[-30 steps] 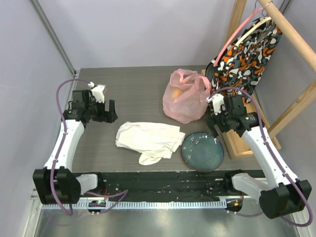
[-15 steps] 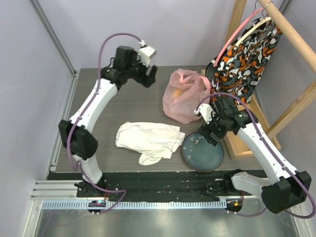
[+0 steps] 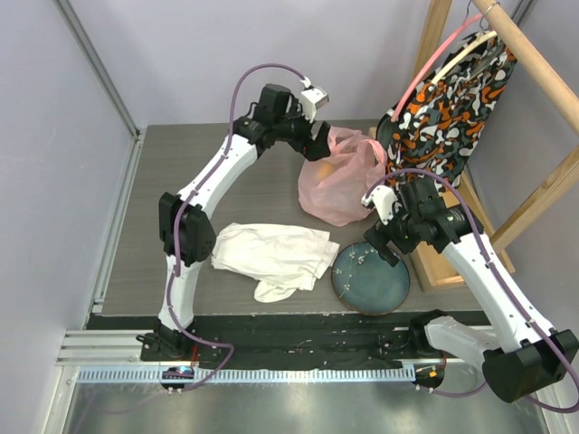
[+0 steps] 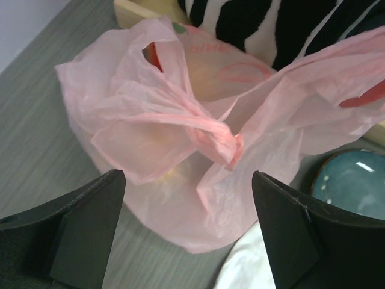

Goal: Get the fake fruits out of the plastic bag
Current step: Adjust the plastic bag at the center of the board.

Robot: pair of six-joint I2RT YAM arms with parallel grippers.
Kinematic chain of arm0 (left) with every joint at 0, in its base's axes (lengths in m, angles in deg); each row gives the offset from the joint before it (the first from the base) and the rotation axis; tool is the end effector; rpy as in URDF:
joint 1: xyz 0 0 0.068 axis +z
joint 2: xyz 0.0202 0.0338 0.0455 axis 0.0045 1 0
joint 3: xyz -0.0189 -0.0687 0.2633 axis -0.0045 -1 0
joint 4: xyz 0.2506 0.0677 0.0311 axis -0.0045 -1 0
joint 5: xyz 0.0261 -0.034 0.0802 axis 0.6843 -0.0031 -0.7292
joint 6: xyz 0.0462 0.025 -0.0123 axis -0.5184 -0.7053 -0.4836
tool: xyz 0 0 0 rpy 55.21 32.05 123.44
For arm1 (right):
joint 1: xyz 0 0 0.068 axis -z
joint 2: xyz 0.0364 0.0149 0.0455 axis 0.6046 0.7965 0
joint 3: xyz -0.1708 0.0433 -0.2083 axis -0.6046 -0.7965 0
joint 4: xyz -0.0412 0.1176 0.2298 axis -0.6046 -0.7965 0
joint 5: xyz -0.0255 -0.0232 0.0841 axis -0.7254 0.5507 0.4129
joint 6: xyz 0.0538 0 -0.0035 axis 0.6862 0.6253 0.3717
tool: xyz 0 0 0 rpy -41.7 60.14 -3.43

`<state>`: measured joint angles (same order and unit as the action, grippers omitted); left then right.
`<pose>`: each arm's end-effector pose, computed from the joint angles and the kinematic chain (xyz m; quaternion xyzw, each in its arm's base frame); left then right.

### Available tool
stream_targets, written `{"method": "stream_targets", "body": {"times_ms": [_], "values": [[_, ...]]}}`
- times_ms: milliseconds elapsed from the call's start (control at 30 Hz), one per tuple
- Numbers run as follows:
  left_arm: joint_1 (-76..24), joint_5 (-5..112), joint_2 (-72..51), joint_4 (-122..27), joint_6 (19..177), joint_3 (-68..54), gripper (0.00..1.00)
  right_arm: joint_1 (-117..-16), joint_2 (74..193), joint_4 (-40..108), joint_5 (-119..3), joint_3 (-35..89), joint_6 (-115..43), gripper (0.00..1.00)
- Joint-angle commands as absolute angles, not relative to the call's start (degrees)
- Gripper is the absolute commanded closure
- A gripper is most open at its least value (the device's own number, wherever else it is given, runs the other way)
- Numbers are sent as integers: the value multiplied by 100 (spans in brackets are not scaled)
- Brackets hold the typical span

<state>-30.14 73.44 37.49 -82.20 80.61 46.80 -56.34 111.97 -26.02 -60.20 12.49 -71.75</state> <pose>0.4219 -0.2671 0.3527 0.3765 0.7590 -0.3116 0.4302 0.1747 0.0644 0.3118 -0.4056 0.8751 0.0255 0.2627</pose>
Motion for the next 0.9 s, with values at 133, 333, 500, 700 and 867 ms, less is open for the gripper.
{"method": "stream_targets", "body": {"times_ms": [133, 333, 500, 700, 867], "values": [[-3033, 8229, 3998, -6678, 10540, 4719, 11, -5628, 11308, -2455, -5958, 1410, -6994, 4], [-3103, 7731, 4314, -6339, 11703, 4508, 33, -5628, 11607, -2402, -5880, 1551, -6950, 4], [-2955, 7440, 4438, -6315, 11869, 4587, 80, -5628, 11897, -2341, -5879, 1814, -6932, 4], [-2358, 7045, 4060, -5980, 12106, 4807, 100, -5628, 12213, -2165, -5722, 2078, -6853, 4], [-1646, 6929, 3473, -5988, 12125, 4755, 100, -5759, 12696, -2086, -5685, 2561, -6940, 5]]}}
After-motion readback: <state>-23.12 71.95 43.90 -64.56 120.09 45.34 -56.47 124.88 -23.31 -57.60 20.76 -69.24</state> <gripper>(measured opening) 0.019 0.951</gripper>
